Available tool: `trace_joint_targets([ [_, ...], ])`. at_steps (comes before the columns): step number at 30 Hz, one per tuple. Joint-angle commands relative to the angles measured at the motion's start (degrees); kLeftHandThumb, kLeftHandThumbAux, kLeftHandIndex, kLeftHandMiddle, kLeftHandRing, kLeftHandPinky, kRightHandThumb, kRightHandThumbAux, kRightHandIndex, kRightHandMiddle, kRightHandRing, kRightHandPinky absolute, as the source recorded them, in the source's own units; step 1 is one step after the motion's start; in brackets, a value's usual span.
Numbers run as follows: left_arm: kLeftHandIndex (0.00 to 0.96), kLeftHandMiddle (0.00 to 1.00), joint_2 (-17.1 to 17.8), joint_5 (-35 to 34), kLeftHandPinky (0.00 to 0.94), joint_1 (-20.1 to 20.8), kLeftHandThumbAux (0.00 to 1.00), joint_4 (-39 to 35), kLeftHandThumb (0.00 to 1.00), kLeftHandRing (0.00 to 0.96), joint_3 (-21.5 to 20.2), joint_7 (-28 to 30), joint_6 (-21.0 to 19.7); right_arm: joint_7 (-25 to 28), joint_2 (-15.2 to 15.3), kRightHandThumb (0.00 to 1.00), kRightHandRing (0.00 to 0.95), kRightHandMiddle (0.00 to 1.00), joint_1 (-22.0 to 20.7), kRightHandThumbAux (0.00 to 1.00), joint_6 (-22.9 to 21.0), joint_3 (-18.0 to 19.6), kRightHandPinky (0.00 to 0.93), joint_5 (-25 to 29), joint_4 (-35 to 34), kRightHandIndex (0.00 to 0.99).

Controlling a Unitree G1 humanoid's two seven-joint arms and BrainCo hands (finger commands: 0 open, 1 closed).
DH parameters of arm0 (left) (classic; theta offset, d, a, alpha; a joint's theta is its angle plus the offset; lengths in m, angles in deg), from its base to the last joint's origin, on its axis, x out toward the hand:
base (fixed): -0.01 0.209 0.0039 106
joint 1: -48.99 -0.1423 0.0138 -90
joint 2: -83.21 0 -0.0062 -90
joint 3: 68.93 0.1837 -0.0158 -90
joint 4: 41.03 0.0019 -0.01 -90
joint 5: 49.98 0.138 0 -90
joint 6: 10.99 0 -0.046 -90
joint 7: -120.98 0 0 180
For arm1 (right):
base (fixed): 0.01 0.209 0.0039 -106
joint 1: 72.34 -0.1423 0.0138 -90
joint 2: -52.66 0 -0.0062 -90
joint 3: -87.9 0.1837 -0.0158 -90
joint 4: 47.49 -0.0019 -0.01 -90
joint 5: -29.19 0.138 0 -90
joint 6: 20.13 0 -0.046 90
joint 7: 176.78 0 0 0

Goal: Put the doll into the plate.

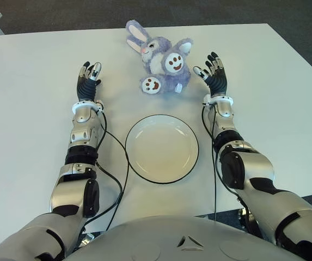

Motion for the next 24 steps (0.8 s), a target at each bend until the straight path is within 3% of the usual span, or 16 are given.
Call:
trace_joint_targets([
  [1, 0.000, 0.118, 0.03, -0.06, 0.000, -1.37, 0.443, 1.47, 0.000, 0.084, -0.09, 0.22, -2.01, -0.74, -0.04, 0.032, 0.000, 0.014, 2.20, 0.704, 1.03, -0.68, 0.000, -0.47, 0.07, 0.000],
  [24, 0.000, 0.120, 0.07, -0.03, 0.000, -1.37, 0.439, 1.41, 0.000, 0.087, -0.04, 0.28, -2.17, -6.50, 0.23, 0.018, 0.000, 0.000, 3.74, 0.577, 4.26, -4.81, 0.000, -4.26, -2.25, 0.000],
])
